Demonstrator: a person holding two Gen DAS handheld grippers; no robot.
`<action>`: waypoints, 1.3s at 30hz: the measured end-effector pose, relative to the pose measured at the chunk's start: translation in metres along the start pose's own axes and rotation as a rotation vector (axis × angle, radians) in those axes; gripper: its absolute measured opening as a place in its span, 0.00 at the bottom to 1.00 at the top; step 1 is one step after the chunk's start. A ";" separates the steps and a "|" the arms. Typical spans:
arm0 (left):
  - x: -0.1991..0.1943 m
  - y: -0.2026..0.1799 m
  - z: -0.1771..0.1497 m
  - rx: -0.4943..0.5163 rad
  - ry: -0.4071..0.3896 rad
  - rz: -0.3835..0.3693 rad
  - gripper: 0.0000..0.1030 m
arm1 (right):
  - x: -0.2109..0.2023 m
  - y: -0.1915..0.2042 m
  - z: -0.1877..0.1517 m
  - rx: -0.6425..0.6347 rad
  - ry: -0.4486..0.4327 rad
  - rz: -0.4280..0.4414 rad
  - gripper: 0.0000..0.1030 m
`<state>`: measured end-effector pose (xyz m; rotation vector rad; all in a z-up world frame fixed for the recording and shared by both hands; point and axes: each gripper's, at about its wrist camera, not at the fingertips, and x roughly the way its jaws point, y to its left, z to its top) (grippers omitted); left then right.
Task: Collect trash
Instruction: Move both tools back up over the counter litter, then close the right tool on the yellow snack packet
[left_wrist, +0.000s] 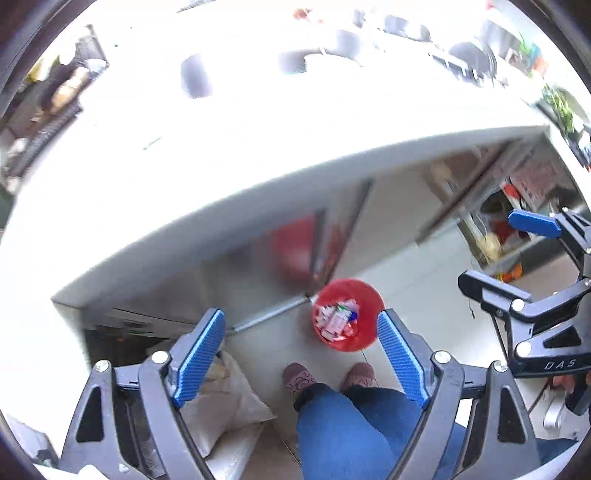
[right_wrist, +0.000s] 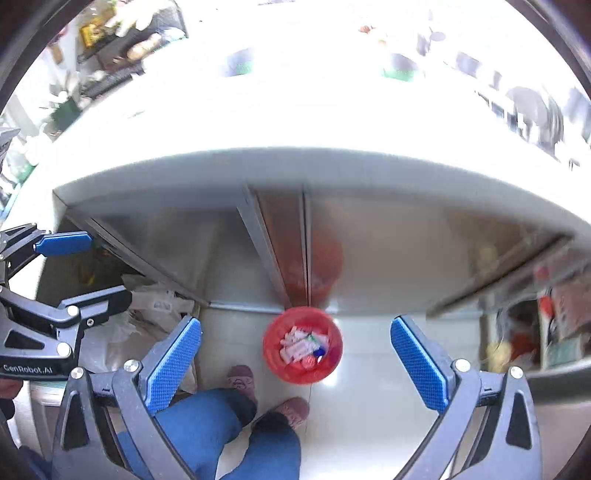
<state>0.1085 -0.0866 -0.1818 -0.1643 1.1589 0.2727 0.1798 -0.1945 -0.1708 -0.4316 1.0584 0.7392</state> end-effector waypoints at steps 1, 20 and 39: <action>-0.009 0.006 0.004 -0.010 -0.010 0.004 0.81 | -0.008 0.002 0.009 -0.021 -0.016 -0.004 0.99; -0.043 0.192 0.083 -0.235 -0.034 0.105 0.81 | 0.004 0.096 0.193 -0.178 -0.024 0.047 0.99; 0.002 0.297 0.104 -0.305 0.088 0.064 0.81 | 0.078 0.168 0.255 -0.192 0.158 0.024 0.99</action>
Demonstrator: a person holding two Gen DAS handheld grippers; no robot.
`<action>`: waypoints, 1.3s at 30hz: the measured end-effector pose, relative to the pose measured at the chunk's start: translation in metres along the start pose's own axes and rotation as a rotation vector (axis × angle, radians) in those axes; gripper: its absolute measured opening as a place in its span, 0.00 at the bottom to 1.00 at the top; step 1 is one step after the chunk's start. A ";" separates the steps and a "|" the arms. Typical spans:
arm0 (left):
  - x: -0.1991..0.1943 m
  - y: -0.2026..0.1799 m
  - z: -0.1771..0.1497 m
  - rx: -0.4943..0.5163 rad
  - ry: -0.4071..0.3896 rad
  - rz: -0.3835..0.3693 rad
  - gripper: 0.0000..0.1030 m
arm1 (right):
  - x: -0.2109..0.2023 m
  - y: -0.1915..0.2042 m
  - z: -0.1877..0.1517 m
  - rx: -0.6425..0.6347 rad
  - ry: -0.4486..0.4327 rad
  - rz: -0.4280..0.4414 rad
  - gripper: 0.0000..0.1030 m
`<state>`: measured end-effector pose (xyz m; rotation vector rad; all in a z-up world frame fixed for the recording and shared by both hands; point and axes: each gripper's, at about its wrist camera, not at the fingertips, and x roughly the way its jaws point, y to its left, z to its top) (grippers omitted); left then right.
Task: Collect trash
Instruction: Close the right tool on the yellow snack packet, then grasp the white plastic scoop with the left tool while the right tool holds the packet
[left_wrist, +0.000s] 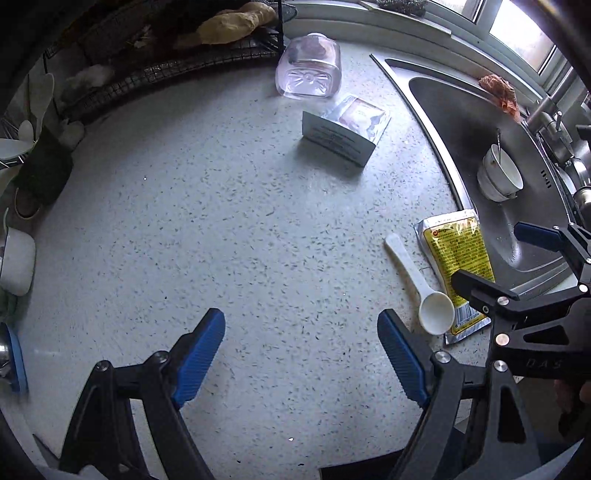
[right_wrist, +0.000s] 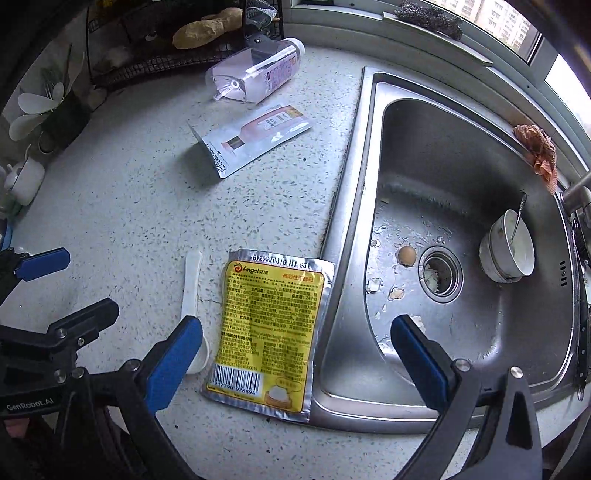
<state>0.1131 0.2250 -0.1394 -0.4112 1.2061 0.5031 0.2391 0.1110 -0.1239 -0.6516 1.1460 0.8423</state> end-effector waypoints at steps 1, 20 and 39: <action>0.001 0.001 0.001 0.002 0.002 -0.001 0.81 | 0.002 0.001 0.001 -0.003 0.007 -0.008 0.99; 0.010 0.005 0.002 -0.004 0.020 -0.015 0.81 | 0.019 0.008 0.000 -0.047 0.075 -0.034 0.82; 0.012 -0.040 0.016 -0.007 0.092 -0.144 0.81 | -0.009 -0.042 -0.020 0.067 0.003 0.070 0.46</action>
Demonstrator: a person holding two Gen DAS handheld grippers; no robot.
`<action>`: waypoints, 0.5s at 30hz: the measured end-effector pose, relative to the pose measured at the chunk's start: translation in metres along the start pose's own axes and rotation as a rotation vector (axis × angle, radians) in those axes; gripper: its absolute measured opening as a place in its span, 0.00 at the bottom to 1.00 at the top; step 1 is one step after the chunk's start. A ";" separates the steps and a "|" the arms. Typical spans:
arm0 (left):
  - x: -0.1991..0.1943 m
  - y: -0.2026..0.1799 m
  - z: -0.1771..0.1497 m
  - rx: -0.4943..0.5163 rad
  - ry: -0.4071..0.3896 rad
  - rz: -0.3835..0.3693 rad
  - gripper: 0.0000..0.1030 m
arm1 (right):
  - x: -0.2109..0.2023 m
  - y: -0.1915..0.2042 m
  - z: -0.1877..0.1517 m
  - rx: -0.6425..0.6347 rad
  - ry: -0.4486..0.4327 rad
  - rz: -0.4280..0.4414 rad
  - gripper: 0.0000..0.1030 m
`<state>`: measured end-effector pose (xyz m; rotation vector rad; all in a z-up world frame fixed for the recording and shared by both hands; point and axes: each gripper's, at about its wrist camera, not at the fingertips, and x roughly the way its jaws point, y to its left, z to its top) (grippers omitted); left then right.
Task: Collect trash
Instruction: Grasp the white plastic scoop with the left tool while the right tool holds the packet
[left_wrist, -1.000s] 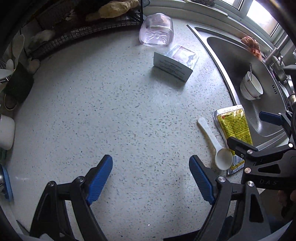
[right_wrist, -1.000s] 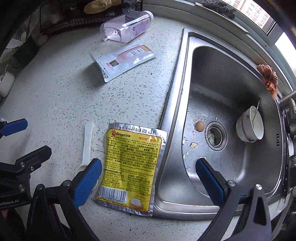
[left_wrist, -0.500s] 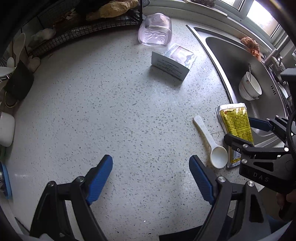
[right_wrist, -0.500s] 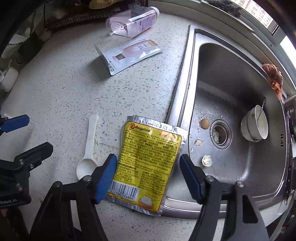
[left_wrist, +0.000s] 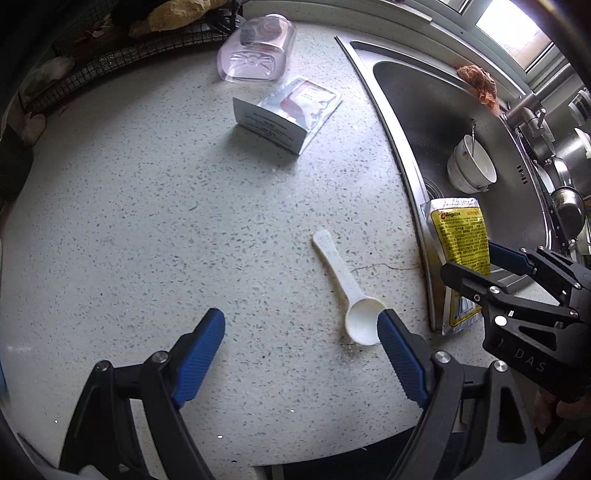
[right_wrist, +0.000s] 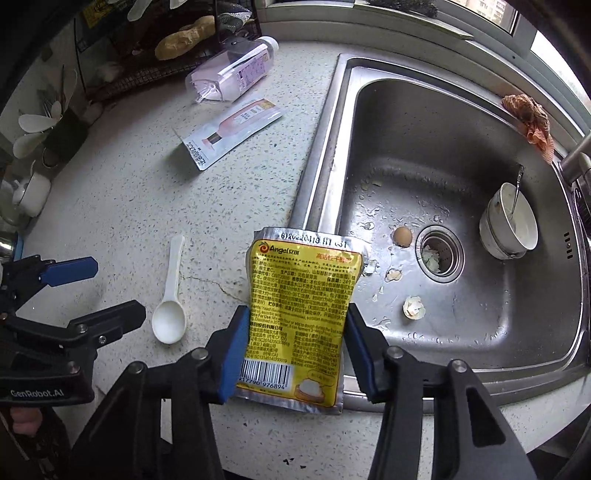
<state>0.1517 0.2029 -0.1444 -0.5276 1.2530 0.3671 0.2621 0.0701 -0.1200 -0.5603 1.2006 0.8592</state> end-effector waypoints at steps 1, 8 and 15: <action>0.003 -0.004 0.002 -0.001 0.011 -0.016 0.81 | -0.002 -0.002 0.001 0.010 -0.004 0.001 0.46; 0.022 -0.022 0.012 0.000 0.027 0.026 0.81 | -0.004 -0.021 -0.001 0.057 -0.015 -0.019 0.46; 0.032 -0.028 0.014 0.008 0.043 0.095 0.81 | -0.007 -0.026 -0.004 0.074 -0.019 0.015 0.46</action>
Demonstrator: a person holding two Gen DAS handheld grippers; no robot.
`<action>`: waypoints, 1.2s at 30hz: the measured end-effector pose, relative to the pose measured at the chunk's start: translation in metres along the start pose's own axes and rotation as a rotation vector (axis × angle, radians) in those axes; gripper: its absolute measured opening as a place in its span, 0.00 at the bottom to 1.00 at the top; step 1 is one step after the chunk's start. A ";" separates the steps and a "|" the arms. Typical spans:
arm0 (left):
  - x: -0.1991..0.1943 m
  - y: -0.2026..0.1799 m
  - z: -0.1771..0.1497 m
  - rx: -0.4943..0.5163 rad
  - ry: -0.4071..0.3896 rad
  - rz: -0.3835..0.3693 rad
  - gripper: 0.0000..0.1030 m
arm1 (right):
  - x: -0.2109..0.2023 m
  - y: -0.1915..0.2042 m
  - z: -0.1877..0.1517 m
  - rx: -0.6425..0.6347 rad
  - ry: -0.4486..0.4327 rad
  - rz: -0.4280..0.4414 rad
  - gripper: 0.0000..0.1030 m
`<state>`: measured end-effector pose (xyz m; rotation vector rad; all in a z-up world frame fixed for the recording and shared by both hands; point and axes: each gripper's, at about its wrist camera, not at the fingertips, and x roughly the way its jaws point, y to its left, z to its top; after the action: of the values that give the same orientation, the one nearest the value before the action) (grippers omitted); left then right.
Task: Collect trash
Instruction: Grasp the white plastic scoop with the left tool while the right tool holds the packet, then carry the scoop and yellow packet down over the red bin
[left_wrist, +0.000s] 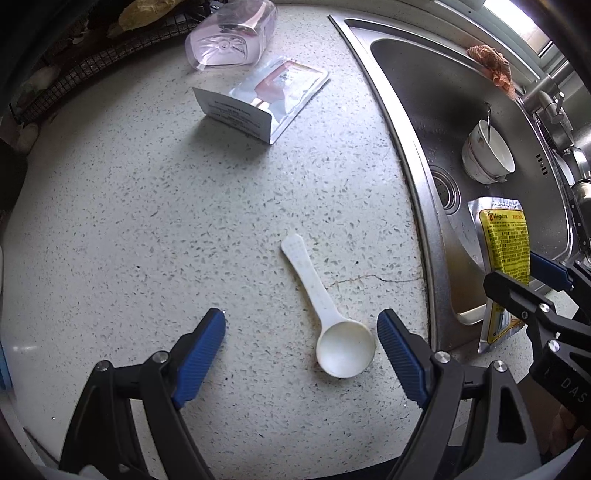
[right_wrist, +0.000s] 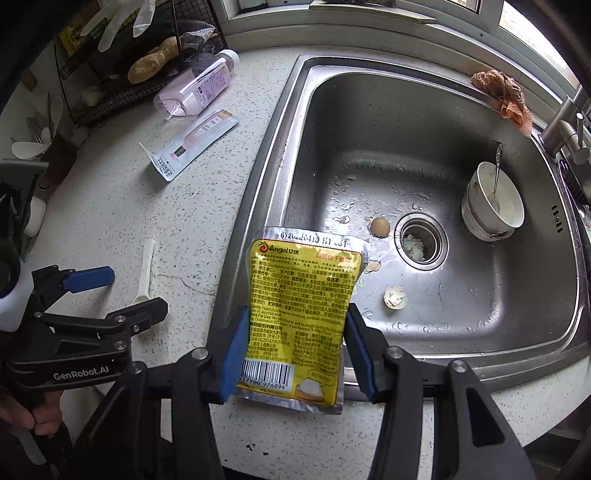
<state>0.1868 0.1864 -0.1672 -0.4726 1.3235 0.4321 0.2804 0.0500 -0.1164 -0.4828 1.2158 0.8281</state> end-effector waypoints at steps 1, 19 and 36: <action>0.001 -0.002 0.001 -0.001 0.004 0.001 0.79 | 0.000 0.000 0.000 0.000 -0.001 0.001 0.46; -0.021 -0.023 -0.030 -0.041 -0.059 -0.005 0.28 | -0.020 -0.001 -0.024 -0.021 -0.038 0.043 0.46; -0.056 -0.142 -0.121 0.126 -0.154 -0.062 0.28 | -0.085 -0.070 -0.146 0.062 -0.127 0.028 0.46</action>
<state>0.1569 -0.0009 -0.1222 -0.3670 1.1762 0.3253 0.2340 -0.1242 -0.0864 -0.3582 1.1292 0.8306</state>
